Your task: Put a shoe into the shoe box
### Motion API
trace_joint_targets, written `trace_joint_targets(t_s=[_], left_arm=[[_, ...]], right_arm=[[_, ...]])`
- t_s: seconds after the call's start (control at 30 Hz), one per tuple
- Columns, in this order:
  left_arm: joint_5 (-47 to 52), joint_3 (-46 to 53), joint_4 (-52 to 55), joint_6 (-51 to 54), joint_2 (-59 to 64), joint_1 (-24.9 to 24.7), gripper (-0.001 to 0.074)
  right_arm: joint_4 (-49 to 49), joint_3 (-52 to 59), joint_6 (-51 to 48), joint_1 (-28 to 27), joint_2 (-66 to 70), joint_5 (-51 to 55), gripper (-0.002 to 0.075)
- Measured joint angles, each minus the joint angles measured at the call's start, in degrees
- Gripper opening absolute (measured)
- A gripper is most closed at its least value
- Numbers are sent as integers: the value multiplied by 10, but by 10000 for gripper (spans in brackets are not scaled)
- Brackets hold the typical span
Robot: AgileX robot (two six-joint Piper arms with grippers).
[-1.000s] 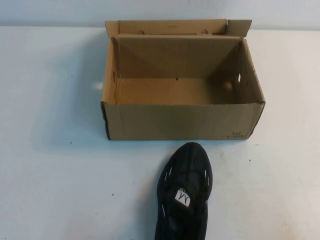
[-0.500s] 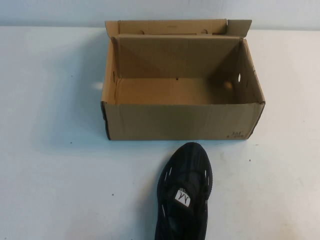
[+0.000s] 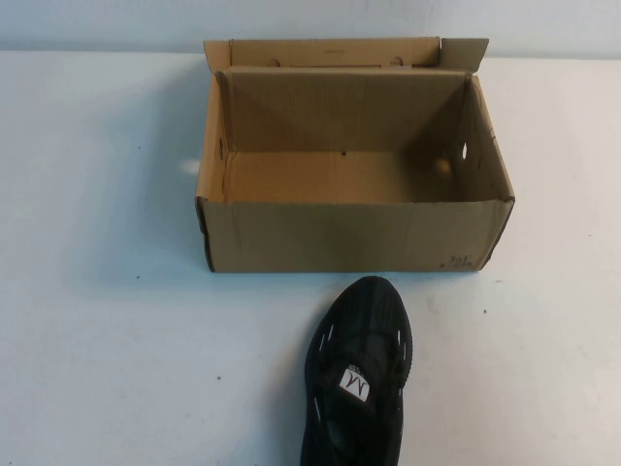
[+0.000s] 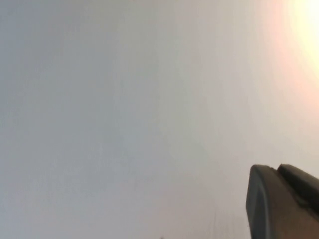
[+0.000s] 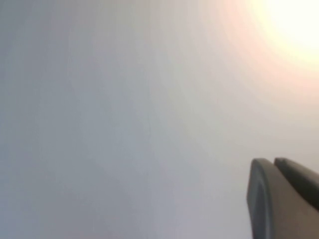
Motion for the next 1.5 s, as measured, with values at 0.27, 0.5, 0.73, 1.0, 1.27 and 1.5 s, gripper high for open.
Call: trace_joint_targets(t_s=[0.27,0.5,0.73,1.0,1.27,1.5], left_arm=[[-146,0,0,0,0,0,-1],[-260,0,-21,-16,0,0,-1],[-297,-83,-39,-35,-1,0,-1],[-82,-270,-42,-35,-2,0,-1],[98,-382,-45,-35,59,0,-1],[370,-394,-45,-9,124,0,-1]], right_arm=[[0,0,0,0,0,-180,-16],[0,0,42,0,0,-313,-16],[0,-54,64,0,0,-373,-16],[-4,-282,157,0,-2,-122,-16],[-4,-483,192,-1,62,290,-16],[-13,-499,179,-1,138,501,-16]])
